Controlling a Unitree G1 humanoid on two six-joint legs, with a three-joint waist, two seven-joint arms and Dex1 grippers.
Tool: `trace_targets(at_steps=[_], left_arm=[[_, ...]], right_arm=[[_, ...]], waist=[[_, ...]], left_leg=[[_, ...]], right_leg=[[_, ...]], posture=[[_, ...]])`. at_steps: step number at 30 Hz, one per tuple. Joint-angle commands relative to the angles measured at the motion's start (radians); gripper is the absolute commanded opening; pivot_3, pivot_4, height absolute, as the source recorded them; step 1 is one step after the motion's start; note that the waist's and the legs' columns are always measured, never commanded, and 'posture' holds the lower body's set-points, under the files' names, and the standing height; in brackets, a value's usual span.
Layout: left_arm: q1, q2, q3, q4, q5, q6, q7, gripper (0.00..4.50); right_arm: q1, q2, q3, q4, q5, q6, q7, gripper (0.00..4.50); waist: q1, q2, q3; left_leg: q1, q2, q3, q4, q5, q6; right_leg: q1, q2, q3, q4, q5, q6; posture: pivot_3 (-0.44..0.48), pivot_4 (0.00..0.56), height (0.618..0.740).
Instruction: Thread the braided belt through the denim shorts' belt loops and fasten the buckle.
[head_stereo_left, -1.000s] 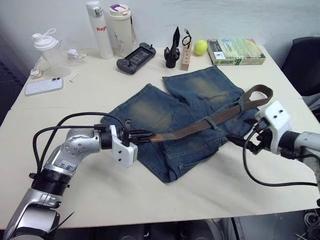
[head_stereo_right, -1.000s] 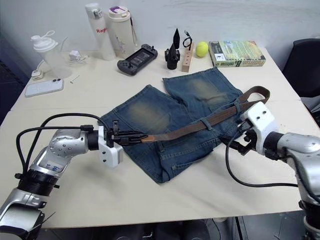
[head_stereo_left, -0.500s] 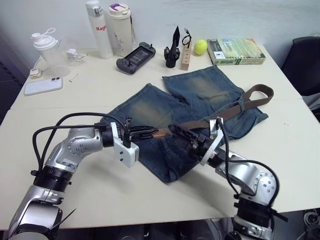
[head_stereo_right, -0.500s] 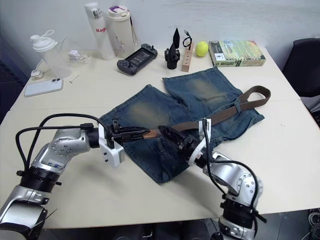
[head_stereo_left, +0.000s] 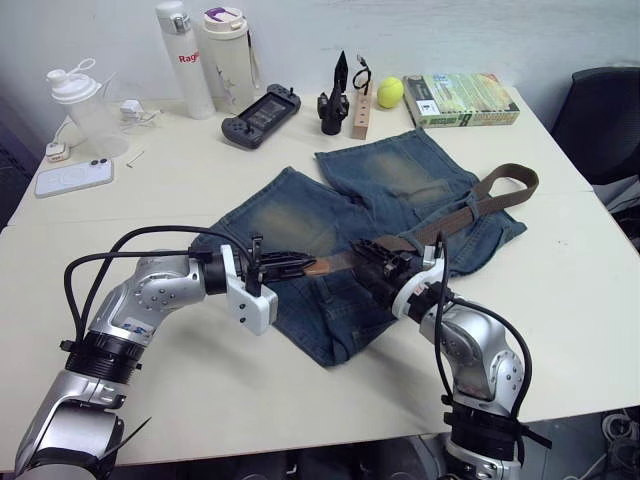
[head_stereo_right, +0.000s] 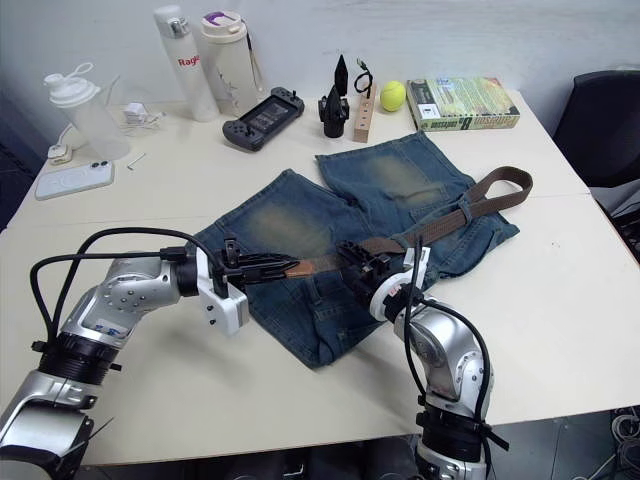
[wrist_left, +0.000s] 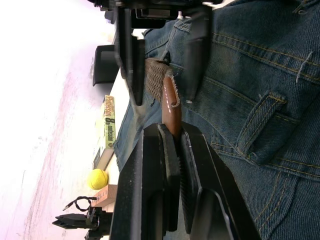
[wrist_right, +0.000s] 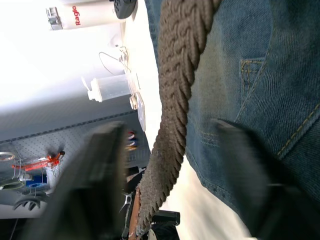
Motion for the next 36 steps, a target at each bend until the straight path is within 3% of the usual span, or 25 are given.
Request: trace_targets(at_steps=[1, 2, 3, 10, 11, 15, 21, 29, 36], left_arm=[[-0.007, 0.010, 0.011, -0.012, 0.001, -0.011, 0.011, 0.00], [-0.005, 0.009, 0.008, -0.012, -0.002, -0.004, 0.008, 0.00], [-0.002, 0.007, 0.006, -0.014, -0.013, 0.011, 0.001, 0.41], [0.042, 0.010, -0.001, -0.073, -0.136, 0.165, -0.080, 3.19], [0.062, 0.012, 0.012, -0.096, -0.186, 0.210, -0.092, 3.40], [0.183, 0.058, 0.103, -0.205, -0.395, 0.393, -0.152, 3.40], [0.351, 0.118, 0.204, -0.326, -0.512, 0.523, -0.199, 3.40], [0.422, 0.099, 0.229, -0.417, -0.513, 0.615, -0.201, 3.40], [0.434, 0.088, 0.240, -0.437, -0.503, 0.640, -0.201, 3.40]], right_arm=[[-0.002, -0.006, 0.016, -0.049, 0.025, -0.013, 0.018, 0.61], [-0.002, -0.005, 0.017, -0.049, 0.025, -0.017, 0.020, 0.11], [-0.001, -0.006, 0.019, -0.050, 0.025, -0.020, 0.023, 0.01], [-0.009, -0.044, 0.015, -0.045, 0.025, -0.040, 0.070, 0.00], [-0.009, -0.082, 0.018, -0.041, 0.025, -0.033, 0.095, 0.00], [-0.003, -0.227, 0.029, -0.034, -0.053, 0.013, 0.243, 0.00], [0.016, -0.353, 0.050, -0.025, -0.283, 0.016, 0.501, 0.00], [0.033, -0.335, 0.122, 0.002, -0.592, -0.053, 0.699, 0.00], [0.015, -0.270, 0.144, 0.038, -0.721, -0.081, 0.769, 0.00]], waist=[[-0.002, 0.000, 0.000], [-0.003, 0.000, 0.000], [-0.004, 0.000, 0.000], [-0.011, 0.000, 0.000], [-0.012, 0.000, 0.000], [-0.012, 0.001, 0.000], [-0.011, 0.002, 0.001], [-0.007, 0.002, 0.001], [-0.009, 0.002, 0.001]], left_leg=[[0.000, 0.000, 0.000, 0.000, 0.000, 0.000], [0.000, 0.000, 0.000, 0.000, 0.000, 0.000], [0.000, 0.000, 0.000, 0.000, 0.000, 0.000], [0.000, 0.000, 0.000, 0.000, 0.000, 0.000], [0.000, 0.000, 0.000, 0.000, 0.000, 0.000], [0.000, 0.000, 0.000, 0.000, 0.000, 0.001], [0.000, 0.002, 0.000, 0.000, -0.001, 0.000], [0.000, 0.001, 0.000, 0.000, -0.001, 0.000], [0.000, 0.001, 0.000, 0.000, -0.001, -0.001]], right_leg=[[0.000, 0.000, 0.001, 0.000, 0.000, 0.000], [0.000, 0.000, 0.002, 0.000, 0.000, 0.000], [0.000, 0.000, 0.002, 0.000, 0.000, 0.000], [0.000, 0.000, 0.005, 0.000, 0.000, 0.000], [0.000, 0.000, 0.005, 0.000, 0.000, 0.000], [0.000, -0.001, 0.006, -0.001, 0.000, 0.000], [0.000, -0.002, 0.008, -0.002, 0.000, -0.001], [0.001, -0.002, 0.008, -0.002, 0.000, -0.001], [0.000, -0.001, 0.008, -0.002, 0.000, -0.001]], posture=[[0.000, 0.150, 0.724], [0.000, 0.150, 0.724], [0.000, 0.150, 0.724], [0.000, 0.150, 0.724], [0.000, 0.150, 0.724], [0.000, 0.150, 0.724], [0.000, 0.150, 0.724], [0.000, 0.150, 0.724], [0.000, 0.150, 0.724]])
